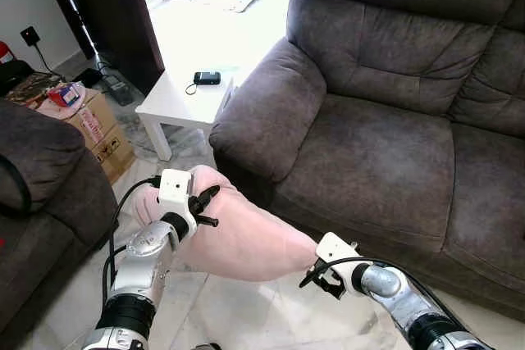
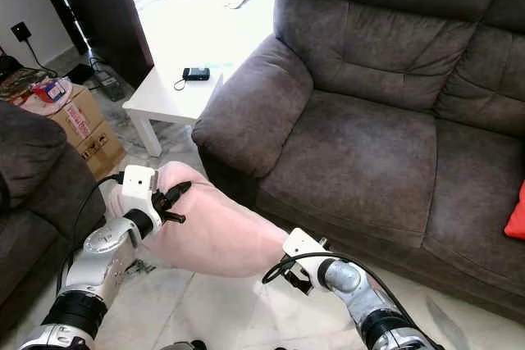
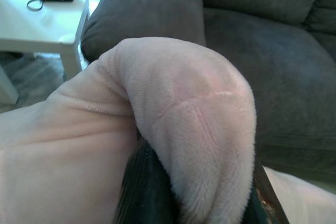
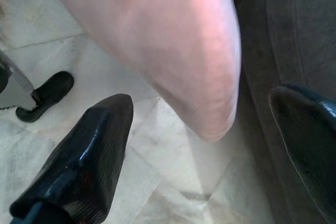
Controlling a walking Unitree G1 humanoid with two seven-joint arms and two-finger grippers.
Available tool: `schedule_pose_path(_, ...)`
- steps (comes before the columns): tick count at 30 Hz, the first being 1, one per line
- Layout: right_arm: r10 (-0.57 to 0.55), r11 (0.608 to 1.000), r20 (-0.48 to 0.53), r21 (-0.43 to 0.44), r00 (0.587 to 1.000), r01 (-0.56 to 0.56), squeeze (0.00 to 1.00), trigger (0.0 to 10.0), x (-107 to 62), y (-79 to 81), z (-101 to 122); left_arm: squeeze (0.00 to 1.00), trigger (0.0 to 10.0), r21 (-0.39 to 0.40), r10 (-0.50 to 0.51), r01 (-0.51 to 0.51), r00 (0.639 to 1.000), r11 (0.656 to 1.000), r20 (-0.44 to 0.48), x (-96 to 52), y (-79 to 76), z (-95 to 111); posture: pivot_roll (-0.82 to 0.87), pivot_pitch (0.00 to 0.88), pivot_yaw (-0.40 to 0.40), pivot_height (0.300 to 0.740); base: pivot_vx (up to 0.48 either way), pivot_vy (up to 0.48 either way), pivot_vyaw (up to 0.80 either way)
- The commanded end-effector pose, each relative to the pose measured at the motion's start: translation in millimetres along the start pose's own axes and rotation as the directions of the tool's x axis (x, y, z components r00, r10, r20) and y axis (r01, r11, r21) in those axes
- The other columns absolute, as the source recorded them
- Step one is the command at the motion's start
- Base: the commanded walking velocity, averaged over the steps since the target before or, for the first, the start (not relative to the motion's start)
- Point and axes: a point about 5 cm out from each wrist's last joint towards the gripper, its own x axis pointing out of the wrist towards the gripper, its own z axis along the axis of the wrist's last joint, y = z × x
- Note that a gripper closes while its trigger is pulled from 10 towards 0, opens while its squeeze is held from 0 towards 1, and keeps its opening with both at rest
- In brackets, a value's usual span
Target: Move the pillow to the sofa from floor
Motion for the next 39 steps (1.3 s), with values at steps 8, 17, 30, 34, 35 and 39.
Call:
schedule_pose_path(8,-0.004,1.0,-0.065,-0.024,0.998,0.002,0.0,10.0,2.7,4.5,-5.5,0.0,10.0,0.015,-0.096,0.095,0.991,0.995,0.097,4.6,-10.4,26.7,0.06,0.124,0.004,0.74,0.0,0.0,0.0)
schedule_pose_path(17,-0.057,0.998,-0.09,-0.025,0.994,0.055,0.0,10.0,2.7,1.0,-7.7,0.0,10.0,0.014,-0.112,0.112,0.99,0.994,0.091,3.6,-11.8,27.4,0.07,0.113,0.001,0.74,0.0,0.0,0.0)
schedule_pose_path(30,-0.095,0.995,-0.149,-0.028,0.984,0.091,0.0,10.0,1.1,-0.4,-16.6,0.0,10.0,-0.002,-0.135,0.136,0.987,0.991,0.091,3.2,-15.1,28.1,0.08,0.123,-0.003,0.74,0.0,0.0,0.0)
schedule_pose_path(34,-0.074,0.997,-0.164,-0.02,0.984,0.072,0.0,10.0,2.1,5.4,-19.4,0.0,10.0,-0.006,-0.137,0.139,0.986,0.99,0.092,2.9,-15.1,28.8,0.08,0.123,-0.003,0.74,0.0,0.0,0.0)
schedule_pose_path(35,-0.072,0.997,-0.168,-0.02,0.983,0.07,0.0,10.0,2.4,6.9,-20.3,0.0,10.0,-0.006,-0.138,0.139,0.986,0.99,0.092,2.8,-15.0,29.0,0.08,0.125,-0.003,0.74,0.0,0.0,0.0)
schedule_pose_path(39,-0.068,0.998,-0.178,-0.015,0.982,0.067,0.0,10.0,3.1,11.2,-22.6,0.0,10.0,-0.005,-0.137,0.138,0.986,0.99,0.092,2.2,-14.3,29.8,0.08,0.125,-0.003,0.74,0.0,0.0,0.0)
